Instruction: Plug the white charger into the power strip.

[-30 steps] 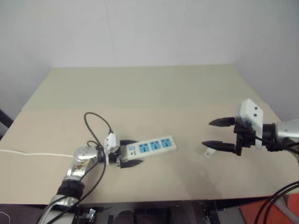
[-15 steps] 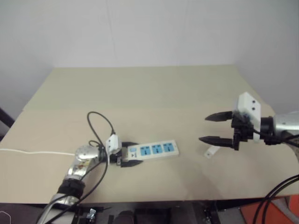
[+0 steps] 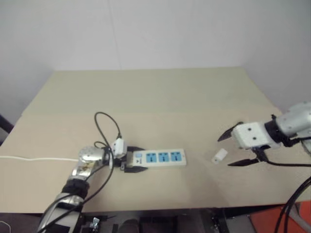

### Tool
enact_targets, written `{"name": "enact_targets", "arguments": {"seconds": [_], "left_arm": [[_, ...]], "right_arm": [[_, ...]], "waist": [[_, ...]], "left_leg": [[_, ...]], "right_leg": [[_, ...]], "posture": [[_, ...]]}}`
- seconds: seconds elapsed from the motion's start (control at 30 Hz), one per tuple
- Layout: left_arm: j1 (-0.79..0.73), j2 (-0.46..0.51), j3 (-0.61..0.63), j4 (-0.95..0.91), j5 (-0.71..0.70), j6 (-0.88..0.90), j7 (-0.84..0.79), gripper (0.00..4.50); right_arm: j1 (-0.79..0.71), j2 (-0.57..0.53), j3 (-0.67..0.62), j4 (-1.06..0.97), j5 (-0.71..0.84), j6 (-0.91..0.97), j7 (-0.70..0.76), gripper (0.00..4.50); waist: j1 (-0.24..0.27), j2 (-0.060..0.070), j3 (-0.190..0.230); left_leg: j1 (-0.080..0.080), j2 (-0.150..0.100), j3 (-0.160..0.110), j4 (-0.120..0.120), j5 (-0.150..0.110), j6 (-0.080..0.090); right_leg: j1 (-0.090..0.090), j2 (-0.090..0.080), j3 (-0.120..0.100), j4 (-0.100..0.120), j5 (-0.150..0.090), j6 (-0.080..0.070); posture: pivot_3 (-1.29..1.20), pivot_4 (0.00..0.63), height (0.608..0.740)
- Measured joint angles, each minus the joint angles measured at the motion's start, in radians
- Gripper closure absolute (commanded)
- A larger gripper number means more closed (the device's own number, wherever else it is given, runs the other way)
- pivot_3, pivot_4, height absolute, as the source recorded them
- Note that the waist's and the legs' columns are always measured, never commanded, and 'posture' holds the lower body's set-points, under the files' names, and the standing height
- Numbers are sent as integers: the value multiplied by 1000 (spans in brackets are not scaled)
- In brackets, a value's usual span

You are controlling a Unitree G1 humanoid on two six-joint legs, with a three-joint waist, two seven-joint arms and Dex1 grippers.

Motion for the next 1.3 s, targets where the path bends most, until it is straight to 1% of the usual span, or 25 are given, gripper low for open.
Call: {"name": "enact_targets", "arguments": {"seconds": [0.17, 0.27, 0.47, 0.57, 0.67, 0.8, 0.9, 0.93, 1.2, 1.23, 1.3], "left_arm": [[-5, -9, -4, -3, 3, 8, -7, 1204], [-6, -8, -4, -3, 4, 9, -13, 1204], [-8, -9, -13, -9, 6, 16, -19, 1204], [-8, -9, -18, -18, 7, 28, -25, 1204], [-8, -9, -20, -21, 8, 33, -25, 1204], [-7, -9, -22, -25, 8, 36, -25, 1204], [-6, -8, -23, -30, 9, 39, -25, 1204], [-2, -8, -23, -36, 10, 43, -25, 1204], [13, -5, -28, -65, 10, 55, -21, 1204], [15, -3, -27, -67, 10, 55, -20, 1204], [18, 1, -27, -73, 10, 56, -19, 1204]], "right_arm": [[-49, 76, 127, 90, -138, -162, 8, 0], [-65, 100, 178, 149, -193, -206, 12, 0], [-112, 164, 242, 245, -287, -278, 13, 0], [-121, 192, 263, 275, -308, -284, 13, 0], [-130, 222, 287, 290, -337, -303, 13, 598], [-152, 243, 329, 350, -361, -325, 15, 1995], [-171, 255, 338, 393, -393, -362, 14, 3083], [-176, 258, 339, 403, -401, -377, 14, 3305], [-191, 271, 335, 449, -415, -430, 8, 3333], [-191, 277, 328, 450, -408, -422, 6, 3333], [-188, 302, 290, 433, -347, -338, 8, 3333]], "waist": [[5, 0, 0], [4, 0, 0], [4, 0, 0], [4, 0, 0], [4, 0, 0], [4, 0, 0], [4, 0, 0], [3, 0, 0], [3, 0, 0], [2, 0, 0], [1, 0, 0]], "left_leg": [[-1, -1, 0, 0, 0, 0], [-1, -1, 0, 0, 0, 0], [0, -1, 0, 0, 0, 0], [-1, -1, 0, 0, 0, 0], [-1, -1, -1, 0, 0, 0], [-1, -1, 0, 0, 0, 0], [-1, -1, 0, 0, 0, 0], [0, -1, 0, 0, 0, 0], [1, -1, 0, 0, 0, 0], [1, -1, 0, 0, 0, 0], [1, -1, 0, 0, 0, 0]], "right_leg": [[0, -1, 0, 0, 0, 0], [-1, -1, 0, 0, 0, 0], [0, -1, 0, 0, 0, 0], [-1, -1, 0, 0, 0, 0], [-1, -1, 0, 0, 0, 0], [-1, -1, 0, 0, 0, 0], [-1, -1, 0, 0, 0, 0], [0, -1, 0, 0, 0, 0], [0, -1, 0, 0, 0, 0], [0, -1, 0, 0, 0, 0], [0, -1, 1, 1, 0, -1]], "posture": [[0, 150, 740], [0, 150, 740], [0, 150, 740], [0, 150, 740], [0, 150, 740], [0, 150, 740], [0, 150, 740], [0, 150, 740], [0, 150, 740], [0, 150, 740], [0, 150, 740]]}}
